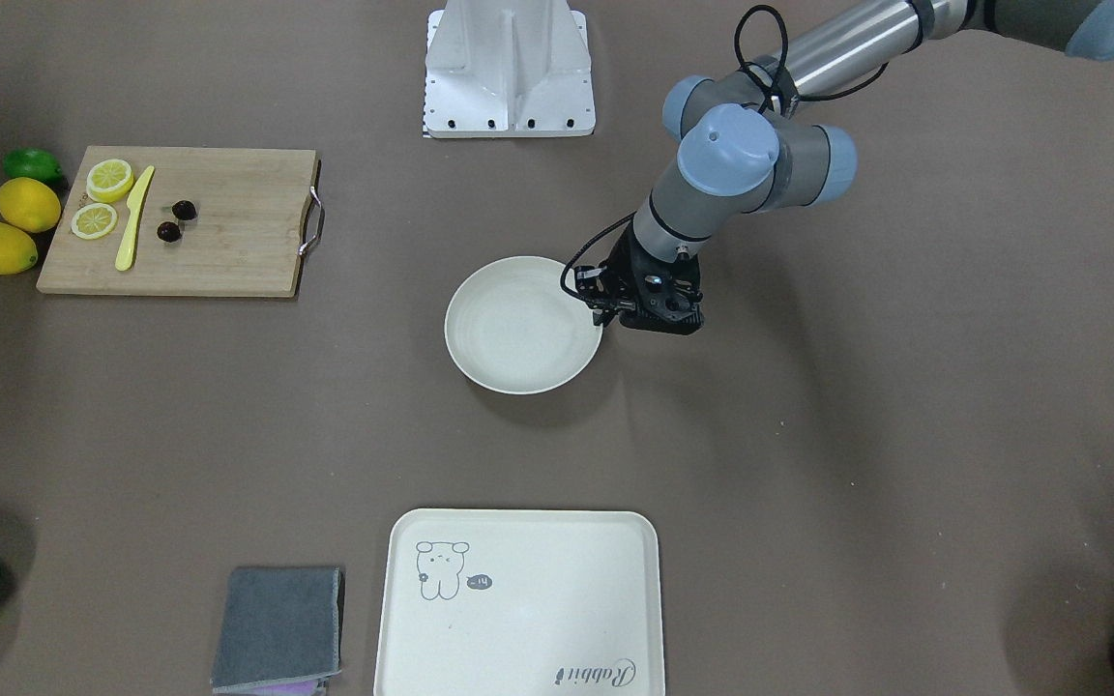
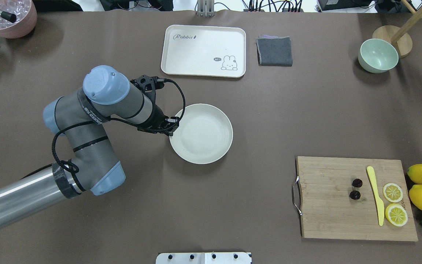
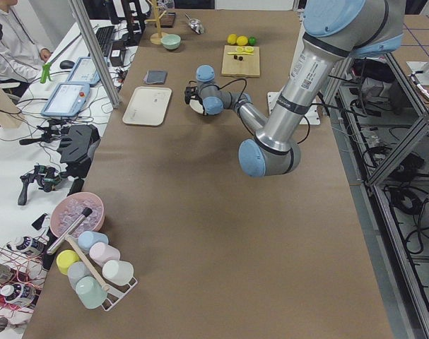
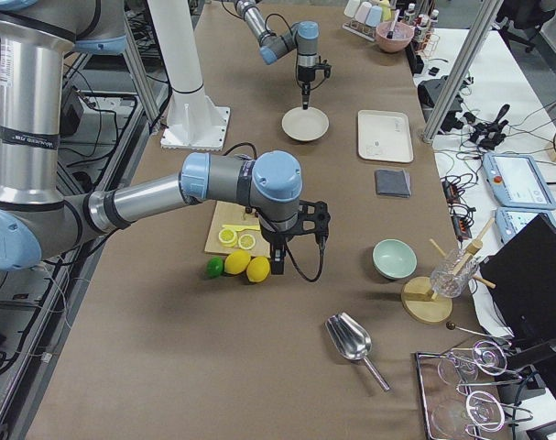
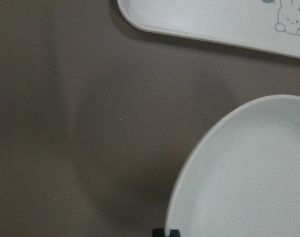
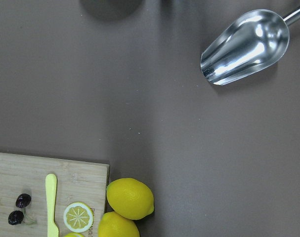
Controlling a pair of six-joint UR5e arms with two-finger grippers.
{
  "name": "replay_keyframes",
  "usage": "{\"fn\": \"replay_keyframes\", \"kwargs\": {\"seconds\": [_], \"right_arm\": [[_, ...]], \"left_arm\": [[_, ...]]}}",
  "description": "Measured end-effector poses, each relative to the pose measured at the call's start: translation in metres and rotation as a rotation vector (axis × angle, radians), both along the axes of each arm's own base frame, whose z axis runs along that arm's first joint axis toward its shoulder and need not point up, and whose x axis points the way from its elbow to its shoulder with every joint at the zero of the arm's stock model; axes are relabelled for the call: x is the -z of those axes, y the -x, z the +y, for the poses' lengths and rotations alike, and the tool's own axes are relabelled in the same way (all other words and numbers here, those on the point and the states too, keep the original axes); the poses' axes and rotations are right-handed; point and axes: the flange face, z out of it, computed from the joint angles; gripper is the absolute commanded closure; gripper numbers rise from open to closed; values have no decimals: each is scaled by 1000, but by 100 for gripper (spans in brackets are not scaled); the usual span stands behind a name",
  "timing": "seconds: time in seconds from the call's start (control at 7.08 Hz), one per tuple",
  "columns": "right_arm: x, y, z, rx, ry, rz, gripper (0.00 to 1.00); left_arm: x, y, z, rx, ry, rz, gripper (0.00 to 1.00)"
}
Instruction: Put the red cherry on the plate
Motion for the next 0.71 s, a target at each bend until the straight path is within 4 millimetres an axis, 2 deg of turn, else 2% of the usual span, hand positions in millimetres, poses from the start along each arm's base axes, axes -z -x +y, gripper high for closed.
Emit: {"fn": "replay_keyframes", "kwargs": {"seconds": [0.14, 0.28, 0.42, 0.56, 0.71], "right_arm": [[-1, -1, 1, -2, 3, 0, 0], [-2, -1, 2, -3, 5, -1, 0], [-3, -2, 4, -5, 7, -2, 0], [-5, -2, 5, -6, 10, -2, 0], [-6, -3, 6, -8, 12, -3, 0]], "left_arm": [[0, -11, 12, 3, -1, -4, 100], [0, -18, 19, 4, 2, -6, 74], [0, -21, 23, 3, 4, -7, 18], [0, -22, 24, 3, 3, -7, 4], [0, -22, 24, 3, 2, -7, 3]]}}
